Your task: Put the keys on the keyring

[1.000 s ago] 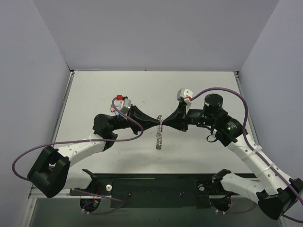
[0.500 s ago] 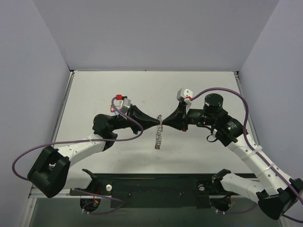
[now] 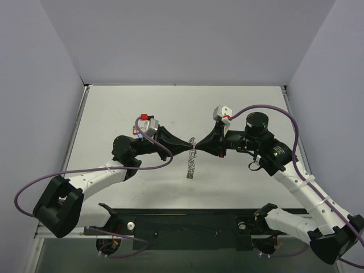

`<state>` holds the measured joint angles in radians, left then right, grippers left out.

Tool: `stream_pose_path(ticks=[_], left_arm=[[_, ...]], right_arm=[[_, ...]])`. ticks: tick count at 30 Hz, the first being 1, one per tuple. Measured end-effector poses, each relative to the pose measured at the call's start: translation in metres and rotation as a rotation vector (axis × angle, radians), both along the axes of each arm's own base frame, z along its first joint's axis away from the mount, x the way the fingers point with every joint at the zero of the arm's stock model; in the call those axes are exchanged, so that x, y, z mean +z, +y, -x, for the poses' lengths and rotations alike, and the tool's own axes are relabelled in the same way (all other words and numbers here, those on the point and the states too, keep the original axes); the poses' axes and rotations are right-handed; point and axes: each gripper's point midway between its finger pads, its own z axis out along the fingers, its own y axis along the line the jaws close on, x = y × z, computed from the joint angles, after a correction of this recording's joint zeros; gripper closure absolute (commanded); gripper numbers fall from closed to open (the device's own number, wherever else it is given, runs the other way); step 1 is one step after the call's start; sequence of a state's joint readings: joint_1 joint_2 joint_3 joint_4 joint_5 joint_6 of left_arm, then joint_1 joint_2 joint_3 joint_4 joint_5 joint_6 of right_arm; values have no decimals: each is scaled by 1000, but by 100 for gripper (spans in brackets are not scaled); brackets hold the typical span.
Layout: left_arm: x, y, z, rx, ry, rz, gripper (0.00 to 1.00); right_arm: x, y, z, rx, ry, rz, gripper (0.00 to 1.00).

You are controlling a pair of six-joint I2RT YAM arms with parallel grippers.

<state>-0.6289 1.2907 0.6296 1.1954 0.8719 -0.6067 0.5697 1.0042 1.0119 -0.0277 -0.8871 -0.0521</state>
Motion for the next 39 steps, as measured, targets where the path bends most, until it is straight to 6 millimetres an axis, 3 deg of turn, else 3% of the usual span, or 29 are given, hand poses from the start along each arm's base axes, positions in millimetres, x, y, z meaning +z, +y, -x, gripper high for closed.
stream_pose_path(ticks=[21, 39], left_arm=[[-6, -3, -1, 1, -5, -28, 100], [-10, -2, -4, 0, 52, -42, 100]], right_arm=[[-1, -1, -1, -5, 4, 5, 100], [-19, -8, 3, 32, -59, 93, 100]])
